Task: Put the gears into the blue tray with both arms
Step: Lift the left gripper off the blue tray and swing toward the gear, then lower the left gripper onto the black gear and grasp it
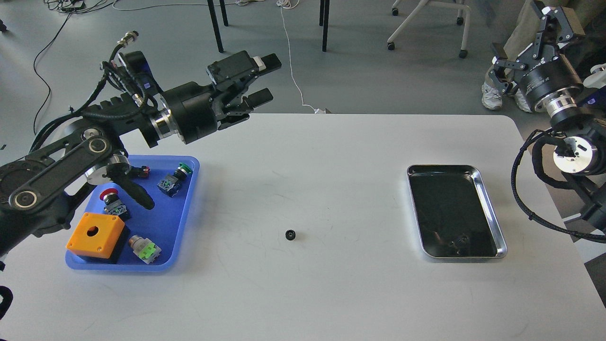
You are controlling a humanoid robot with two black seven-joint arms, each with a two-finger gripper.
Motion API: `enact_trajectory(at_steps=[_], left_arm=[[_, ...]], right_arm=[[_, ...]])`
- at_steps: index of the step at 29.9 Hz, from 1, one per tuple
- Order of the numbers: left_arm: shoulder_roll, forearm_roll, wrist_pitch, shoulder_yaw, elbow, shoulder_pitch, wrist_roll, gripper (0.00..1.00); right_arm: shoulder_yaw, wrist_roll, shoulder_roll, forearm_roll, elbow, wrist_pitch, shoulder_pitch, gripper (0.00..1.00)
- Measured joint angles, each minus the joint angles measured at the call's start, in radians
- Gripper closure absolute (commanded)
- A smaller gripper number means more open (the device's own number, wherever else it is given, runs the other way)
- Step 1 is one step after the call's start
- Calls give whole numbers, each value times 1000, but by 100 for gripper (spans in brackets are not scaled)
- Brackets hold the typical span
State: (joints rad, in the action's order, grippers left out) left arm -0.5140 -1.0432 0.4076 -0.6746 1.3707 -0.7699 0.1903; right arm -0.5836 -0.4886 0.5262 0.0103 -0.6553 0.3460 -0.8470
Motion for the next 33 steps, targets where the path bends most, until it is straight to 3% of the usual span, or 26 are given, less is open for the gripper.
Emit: enact_trajectory(at_steps=[3,9,33], left_arm=[[15,-57,0,9,7,-2,0,2],[133,-493,-1,75,50,-28,1,2],[140,-523,-1,81,51,-31,1,2]], right_arm=[[-5,0,0,-10,1,12,10,2],[-9,0,1,-32,-1,113,85,2],[-10,0,1,-33,-1,119,89,2]])
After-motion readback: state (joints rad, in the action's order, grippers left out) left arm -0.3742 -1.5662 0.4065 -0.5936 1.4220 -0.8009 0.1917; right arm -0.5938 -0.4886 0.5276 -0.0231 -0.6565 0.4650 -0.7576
